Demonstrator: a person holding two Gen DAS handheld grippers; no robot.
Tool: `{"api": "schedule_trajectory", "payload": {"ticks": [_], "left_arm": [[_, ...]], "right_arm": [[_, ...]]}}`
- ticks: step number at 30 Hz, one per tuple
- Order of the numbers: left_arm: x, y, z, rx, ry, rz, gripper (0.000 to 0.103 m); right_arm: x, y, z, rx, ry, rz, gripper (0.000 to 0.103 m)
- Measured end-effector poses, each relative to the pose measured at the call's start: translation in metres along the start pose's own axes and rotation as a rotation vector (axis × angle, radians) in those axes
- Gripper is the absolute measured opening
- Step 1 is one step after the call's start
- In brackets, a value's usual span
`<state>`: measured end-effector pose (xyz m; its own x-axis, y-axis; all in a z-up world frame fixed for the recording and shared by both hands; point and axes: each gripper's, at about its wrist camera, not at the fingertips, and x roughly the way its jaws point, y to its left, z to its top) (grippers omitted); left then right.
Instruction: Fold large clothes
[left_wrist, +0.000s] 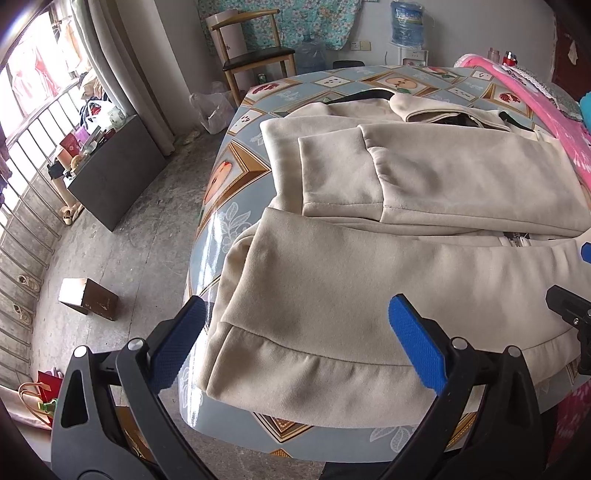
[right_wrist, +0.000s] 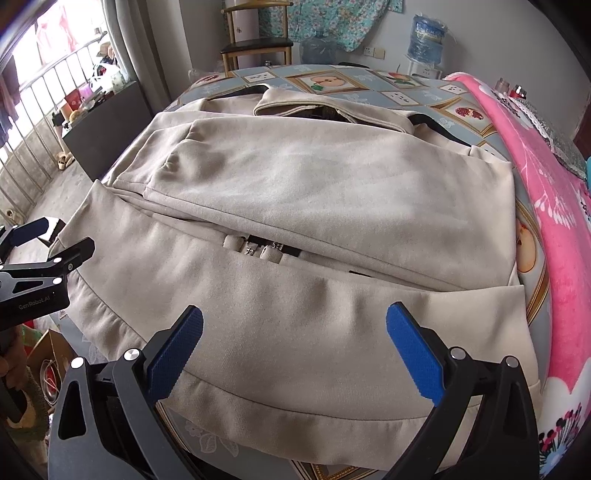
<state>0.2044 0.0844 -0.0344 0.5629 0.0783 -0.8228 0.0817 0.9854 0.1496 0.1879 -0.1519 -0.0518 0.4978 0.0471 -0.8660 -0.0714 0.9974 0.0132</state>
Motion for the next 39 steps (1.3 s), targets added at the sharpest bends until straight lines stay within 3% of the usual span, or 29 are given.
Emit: {"api": "schedule_trajectory", "payload": {"ticks": [9,14,18,21,30,35,39], "left_arm": [[-0.001,0.005,-0.002,-0.004,-0.025,-0.02,0.096],[-0.009,0.035,-0.01,-0.047,-0.103,-0.155,0.096],[-0.006,0.054,-0.012,-0.069,-0.117,-0.28,0.094],[-0.002,0.057,-0.01,-0.061,-0.097,-0.349,0.076],[0.019,0.064,0.006,-0.063,-0.045,-0.352,0.052],[0.044,0.075,0.015,-0.079,0.022,-0.408,0.034],[0.055,0.084,0.021,-0.104,0.04,-0.507,0.032]], "right_arm": [[0.009,-0.001,-0.004,0.0,0.025,0.006,0.097],[0.018,-0.008,-0.009,0.034,0.041,0.038,0.097],[0.019,-0.007,-0.009,0.03,0.03,0.032,0.097],[0.02,-0.006,-0.009,0.026,0.028,0.032,0.097],[0.02,-0.007,-0.008,0.014,0.025,0.037,0.097],[0.021,-0.007,-0.008,0.014,0.025,0.036,0.097],[0.021,-0.006,-0.008,0.013,0.026,0.035,0.097]]}}
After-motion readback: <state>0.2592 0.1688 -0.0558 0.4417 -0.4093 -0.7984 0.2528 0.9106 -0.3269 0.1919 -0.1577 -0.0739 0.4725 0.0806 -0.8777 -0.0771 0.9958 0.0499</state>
